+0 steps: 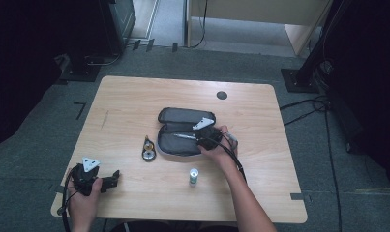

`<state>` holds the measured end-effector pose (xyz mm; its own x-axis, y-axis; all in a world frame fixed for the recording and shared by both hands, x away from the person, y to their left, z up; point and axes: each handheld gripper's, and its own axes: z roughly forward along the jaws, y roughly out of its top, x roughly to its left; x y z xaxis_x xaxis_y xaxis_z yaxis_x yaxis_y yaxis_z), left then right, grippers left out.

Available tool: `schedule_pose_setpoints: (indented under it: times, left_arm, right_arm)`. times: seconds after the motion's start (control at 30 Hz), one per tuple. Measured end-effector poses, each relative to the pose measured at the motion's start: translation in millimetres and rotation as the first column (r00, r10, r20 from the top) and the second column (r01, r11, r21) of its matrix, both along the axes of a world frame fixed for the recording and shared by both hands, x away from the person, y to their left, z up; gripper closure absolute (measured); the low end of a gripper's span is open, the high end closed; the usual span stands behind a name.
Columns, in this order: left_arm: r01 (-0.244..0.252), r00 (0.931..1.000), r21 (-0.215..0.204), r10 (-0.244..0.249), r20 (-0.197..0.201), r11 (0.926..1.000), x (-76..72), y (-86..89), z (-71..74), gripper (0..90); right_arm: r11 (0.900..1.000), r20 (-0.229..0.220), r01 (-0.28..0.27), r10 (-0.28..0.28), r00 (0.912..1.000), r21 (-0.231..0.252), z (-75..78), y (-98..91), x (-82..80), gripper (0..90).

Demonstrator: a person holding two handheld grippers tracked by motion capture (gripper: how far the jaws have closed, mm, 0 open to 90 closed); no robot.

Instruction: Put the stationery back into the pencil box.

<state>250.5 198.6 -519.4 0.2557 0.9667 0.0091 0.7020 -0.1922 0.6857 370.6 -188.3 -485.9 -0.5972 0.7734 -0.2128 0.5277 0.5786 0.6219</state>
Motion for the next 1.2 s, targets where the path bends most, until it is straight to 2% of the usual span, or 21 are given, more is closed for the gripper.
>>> schedule_pose_setpoints:
  times: [0.1, 0.17, 0.23, 0.33, 0.53, 0.67, 0.8, 0.9, 0.93, 1.0, 1.07, 1.2]
  left_arm:
    - [0.000, 1.0000, 0.000, 0.000, 0.000, 1.0000, 0.0, 0.0, 0.0, 0.0]
    - [0.000, 1.0000, 0.000, 0.000, 0.000, 1.0000, 0.0, 0.0, 0.0, 0.0]
    - [0.000, 1.0000, 0.000, 0.000, 0.000, 1.0000, 0.0, 0.0, 0.0, 0.0]
    - [0.000, 1.0000, 0.000, 0.000, 0.000, 1.0000, 0.0, 0.0, 0.0, 0.0]
    - [0.000, 1.0000, 0.000, 0.000, 0.000, 1.0000, 0.0, 0.0, 0.0, 0.0]
    - [0.000, 1.0000, 0.001, 0.000, -0.001, 1.0000, 0.0, 0.0, 0.1, 0.0]
    - [0.000, 1.0000, 0.000, 0.000, -0.001, 1.0000, -0.1, 0.0, 0.1, 0.0]
    - [0.000, 1.0000, 0.001, 0.000, -0.001, 1.0000, -0.1, 0.0, 0.1, 0.0]
    - [0.000, 1.0000, 0.000, 0.000, -0.001, 1.0000, -0.1, 0.0, 0.1, 0.0]
    - [0.000, 1.0000, 0.000, 0.000, -0.001, 1.0000, -0.1, 0.0, 0.1, 0.0]
    - [0.000, 1.0000, 0.000, 0.000, -0.001, 1.0000, -0.1, 0.0, 0.1, 0.0]
    - [0.000, 1.0000, 0.000, 0.000, -0.001, 1.0000, -0.1, -0.1, 0.0, 0.0]
  right_arm:
    - [0.9995, -0.024, -0.008, 0.009, 0.9997, 0.029, -1.1, -0.9, -2.3, 62.5]
    - [0.9998, -0.036, -0.022, 0.022, 0.9991, -0.003, -5.1, 0.6, -2.6, 62.0]
    - [0.9993, -0.022, -0.011, 0.010, 0.9997, -0.036, -8.5, 2.1, -2.2, 62.1]
    - [0.9986, 0.022, 0.022, -0.021, 0.9995, -0.049, -7.4, 3.9, -2.5, 62.2]
    - [0.9976, 0.041, 0.023, -0.026, 0.9988, 0.066, 5.7, -1.1, -11.0, 57.6]
    - [0.9854, 0.027, 0.012, -0.016, 0.9995, 0.170, 15.7, -8.6, -21.5, 51.5]
    - [0.9646, 0.013, 0.009, -0.013, 0.9998, 0.263, 24.3, -16.7, -33.6, 42.9]
    - [0.9489, 0.008, 0.013, -0.017, 0.9998, 0.315, 29.2, -22.8, -42.7, 38.4]
    - [0.9430, 0.005, 0.019, -0.022, 0.9997, 0.332, 30.5, -24.5, -46.0, 37.0]
    - [0.9375, 0.008, 0.025, -0.030, 0.9995, 0.347, 32.8, -28.0, -52.5, 34.7]
    - [0.9249, -0.007, 0.033, -0.032, 0.9995, 0.379, 34.6, -30.8, -59.6, 32.6]
    - [0.9118, -0.013, 0.032, -0.029, 0.9995, 0.409, 36.8, -33.5, -70.4, 31.2]
